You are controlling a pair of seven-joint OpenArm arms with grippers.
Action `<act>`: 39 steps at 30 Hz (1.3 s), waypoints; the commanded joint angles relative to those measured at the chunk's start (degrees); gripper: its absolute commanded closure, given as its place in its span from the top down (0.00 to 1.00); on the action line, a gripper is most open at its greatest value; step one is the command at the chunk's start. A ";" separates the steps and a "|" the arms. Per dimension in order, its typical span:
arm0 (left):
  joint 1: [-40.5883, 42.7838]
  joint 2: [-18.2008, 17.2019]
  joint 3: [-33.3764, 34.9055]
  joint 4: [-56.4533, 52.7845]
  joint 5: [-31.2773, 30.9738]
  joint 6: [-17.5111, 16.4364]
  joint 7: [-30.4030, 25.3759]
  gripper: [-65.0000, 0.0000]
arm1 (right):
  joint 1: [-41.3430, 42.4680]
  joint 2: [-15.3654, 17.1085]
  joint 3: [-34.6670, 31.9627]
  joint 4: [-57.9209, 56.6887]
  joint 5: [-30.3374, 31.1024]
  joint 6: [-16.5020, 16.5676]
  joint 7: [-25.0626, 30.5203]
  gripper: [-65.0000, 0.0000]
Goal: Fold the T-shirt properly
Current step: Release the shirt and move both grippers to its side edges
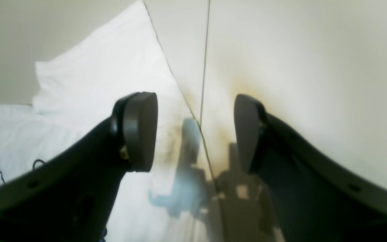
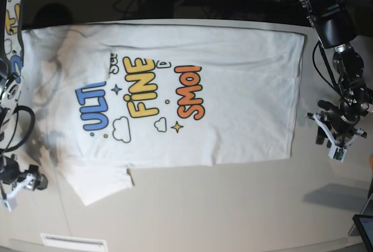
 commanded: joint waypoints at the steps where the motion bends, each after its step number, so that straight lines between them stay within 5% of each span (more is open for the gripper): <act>1: -1.56 -1.20 -0.19 -0.16 -0.46 0.30 -0.91 0.31 | 2.05 0.86 0.07 0.54 1.06 0.41 1.46 0.54; 15: -0.15 -1.11 -0.28 -0.60 -0.46 0.30 -0.91 0.31 | -0.59 0.24 -0.02 -5.08 0.98 0.27 8.85 0.54; 18: 1.61 -1.20 -0.28 1.51 -0.46 0.30 -0.91 0.31 | -2.17 -0.11 -0.11 -5.08 0.98 -4.74 11.48 0.54; 24: 2.84 -1.20 -0.37 2.91 -0.46 0.30 -0.91 0.31 | -4.28 -1.87 -4.86 -5.00 0.98 -5.44 13.86 0.54; 39: 3.72 -1.99 -5.12 2.56 -0.46 0.30 -0.82 0.31 | -4.99 -2.57 -5.21 -5.08 0.98 -5.44 13.86 0.54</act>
